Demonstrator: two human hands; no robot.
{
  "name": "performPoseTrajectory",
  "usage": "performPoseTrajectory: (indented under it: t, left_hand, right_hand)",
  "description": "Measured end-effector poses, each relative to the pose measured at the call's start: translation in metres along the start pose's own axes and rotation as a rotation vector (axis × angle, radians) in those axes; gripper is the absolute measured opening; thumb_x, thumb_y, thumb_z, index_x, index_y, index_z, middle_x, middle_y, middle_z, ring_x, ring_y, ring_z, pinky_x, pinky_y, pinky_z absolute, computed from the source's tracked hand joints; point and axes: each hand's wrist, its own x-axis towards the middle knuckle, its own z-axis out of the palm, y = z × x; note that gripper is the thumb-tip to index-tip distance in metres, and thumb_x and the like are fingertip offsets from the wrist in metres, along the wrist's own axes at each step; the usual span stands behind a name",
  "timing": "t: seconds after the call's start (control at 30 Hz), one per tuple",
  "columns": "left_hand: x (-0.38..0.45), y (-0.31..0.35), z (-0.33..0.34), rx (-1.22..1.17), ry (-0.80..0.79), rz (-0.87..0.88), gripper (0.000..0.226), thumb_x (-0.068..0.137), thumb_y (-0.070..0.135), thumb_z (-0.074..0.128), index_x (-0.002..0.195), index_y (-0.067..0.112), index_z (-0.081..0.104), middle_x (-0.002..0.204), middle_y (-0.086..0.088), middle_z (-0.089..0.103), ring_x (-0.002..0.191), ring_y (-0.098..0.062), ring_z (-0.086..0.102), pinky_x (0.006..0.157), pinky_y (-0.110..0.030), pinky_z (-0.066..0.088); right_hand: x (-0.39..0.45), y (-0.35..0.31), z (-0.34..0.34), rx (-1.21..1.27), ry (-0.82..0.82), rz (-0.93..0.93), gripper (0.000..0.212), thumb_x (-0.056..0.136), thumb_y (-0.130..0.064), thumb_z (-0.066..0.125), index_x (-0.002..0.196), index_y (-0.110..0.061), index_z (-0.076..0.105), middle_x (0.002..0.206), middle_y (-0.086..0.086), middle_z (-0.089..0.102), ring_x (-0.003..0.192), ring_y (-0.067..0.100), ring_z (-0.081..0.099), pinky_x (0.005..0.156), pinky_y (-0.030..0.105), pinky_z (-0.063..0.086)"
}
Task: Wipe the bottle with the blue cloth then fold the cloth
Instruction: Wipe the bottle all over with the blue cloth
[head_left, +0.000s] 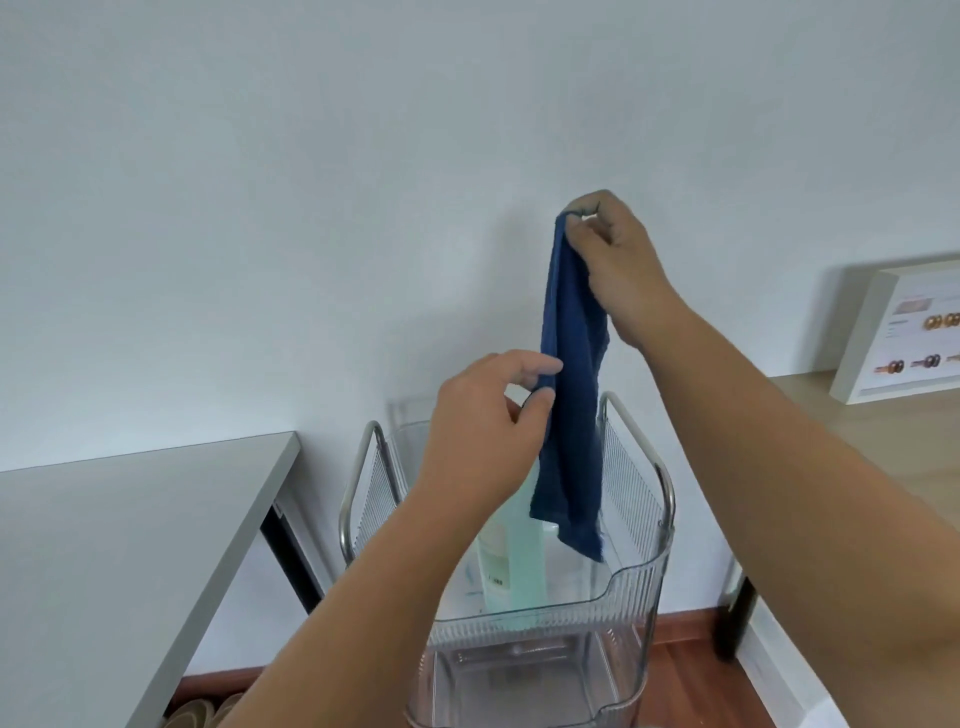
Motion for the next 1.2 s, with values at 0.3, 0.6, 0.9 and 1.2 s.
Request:
performPoseTrajectory:
  t: [0.3, 0.6, 0.9, 1.2]
  left_hand:
    - [-0.034, -0.012, 0.008, 0.134, -0.172, 0.01, 0.021, 0.088, 0.027, 0.067, 0.102, 0.041, 0.073, 0.075, 0.026, 0.067, 0.081, -0.001, 0.058, 0.072, -0.01, 0.044]
    - [-0.09, -0.045, 0.0, 0.229, -0.237, -0.082, 0.024, 0.087, 0.03, 0.063, 0.099, 0.049, 0.069, 0.083, 0.032, 0.064, 0.089, 0.001, 0.052, 0.072, -0.006, 0.036]
    - [-0.102, -0.07, -0.006, 0.226, -0.173, -0.18, 0.03, 0.088, 0.024, 0.062, 0.094, 0.053, 0.066, 0.088, 0.032, 0.06, 0.087, 0.002, 0.052, 0.063, -0.01, 0.039]
    - [-0.101, -0.092, 0.008, 0.122, -0.131, -0.257, 0.035, 0.089, 0.016, 0.064, 0.092, 0.051, 0.067, 0.08, 0.032, 0.064, 0.084, 0.004, 0.058, 0.065, -0.006, 0.044]
  right_hand:
    - [-0.051, 0.033, -0.015, 0.169, -0.109, 0.165, 0.02, 0.095, -0.015, 0.051, 0.084, -0.023, 0.066, 0.06, -0.016, 0.058, 0.051, 0.001, 0.054, 0.041, 0.014, 0.04]
    - [-0.085, 0.085, 0.011, -0.13, -0.359, 0.299, 0.014, 0.081, -0.019, 0.058, 0.085, -0.032, 0.056, 0.071, -0.004, 0.058, 0.065, 0.014, 0.047, 0.07, 0.03, 0.041]
    - [-0.099, 0.101, 0.034, -0.23, -0.339, 0.323, 0.012, 0.081, -0.022, 0.063, 0.076, -0.031, 0.056, 0.071, -0.01, 0.058, 0.064, 0.007, 0.053, 0.06, 0.023, 0.042]
    - [-0.165, 0.107, 0.048, -0.026, 0.093, 0.325, 0.012, 0.09, -0.039, 0.061, 0.083, -0.035, 0.07, 0.09, -0.017, 0.069, 0.085, 0.003, 0.063, 0.074, 0.029, 0.05]
